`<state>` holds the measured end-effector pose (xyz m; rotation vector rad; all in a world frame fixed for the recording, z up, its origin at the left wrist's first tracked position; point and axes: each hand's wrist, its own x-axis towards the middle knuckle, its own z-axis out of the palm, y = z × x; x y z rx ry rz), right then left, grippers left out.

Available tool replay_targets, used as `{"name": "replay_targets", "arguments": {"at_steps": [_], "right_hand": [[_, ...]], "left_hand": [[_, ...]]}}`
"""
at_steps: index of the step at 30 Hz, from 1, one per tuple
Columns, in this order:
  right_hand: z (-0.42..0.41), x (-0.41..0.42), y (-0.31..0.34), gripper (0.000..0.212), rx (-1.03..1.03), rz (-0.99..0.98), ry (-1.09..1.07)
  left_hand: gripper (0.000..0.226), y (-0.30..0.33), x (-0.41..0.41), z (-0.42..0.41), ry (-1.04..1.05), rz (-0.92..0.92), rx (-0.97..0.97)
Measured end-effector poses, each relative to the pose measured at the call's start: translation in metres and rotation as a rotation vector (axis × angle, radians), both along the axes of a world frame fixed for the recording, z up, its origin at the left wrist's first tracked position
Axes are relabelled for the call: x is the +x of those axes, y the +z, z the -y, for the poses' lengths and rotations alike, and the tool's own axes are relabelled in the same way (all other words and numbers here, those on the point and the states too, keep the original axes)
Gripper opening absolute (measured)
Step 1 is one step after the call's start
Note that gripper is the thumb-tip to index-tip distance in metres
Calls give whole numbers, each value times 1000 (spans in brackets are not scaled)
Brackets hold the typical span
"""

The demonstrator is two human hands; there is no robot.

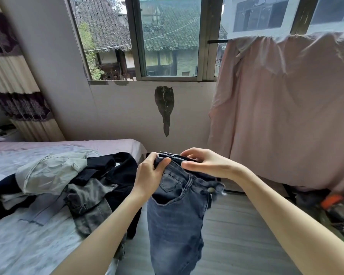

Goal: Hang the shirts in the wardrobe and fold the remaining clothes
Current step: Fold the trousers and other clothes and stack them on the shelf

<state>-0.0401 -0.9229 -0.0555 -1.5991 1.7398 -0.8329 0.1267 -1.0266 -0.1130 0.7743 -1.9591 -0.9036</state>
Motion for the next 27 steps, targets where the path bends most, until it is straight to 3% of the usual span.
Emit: {"name": "replay_targets", "arguments": {"at_steps": [4,6,10,12,16,19,21,27], "right_hand": [[-4,-21,-21,69,-109,-70,-180],[-4,-33,-34,85,-156,98,-268],[5,-40,-58,104,-77,468,-218],[17,-35,-62,91,-61,592,-184],[49,-14,-60,42,-166,741,-180],[72,12,-51,8,-367,685,-297],[89,32,-43,10,-441,568,-329],[148,108,-28,14,-475,389,-106]], "left_hand": [[27,5,-1,6,89,-61,5],[34,10,-1,7,111,-108,-6],[40,24,-2,11,119,-163,-15],[37,29,0,11,115,-206,12],[33,39,16,14,118,-296,50],[34,45,32,16,187,-307,66],[34,48,44,18,250,-323,62],[33,49,115,24,545,-325,-36]]}}
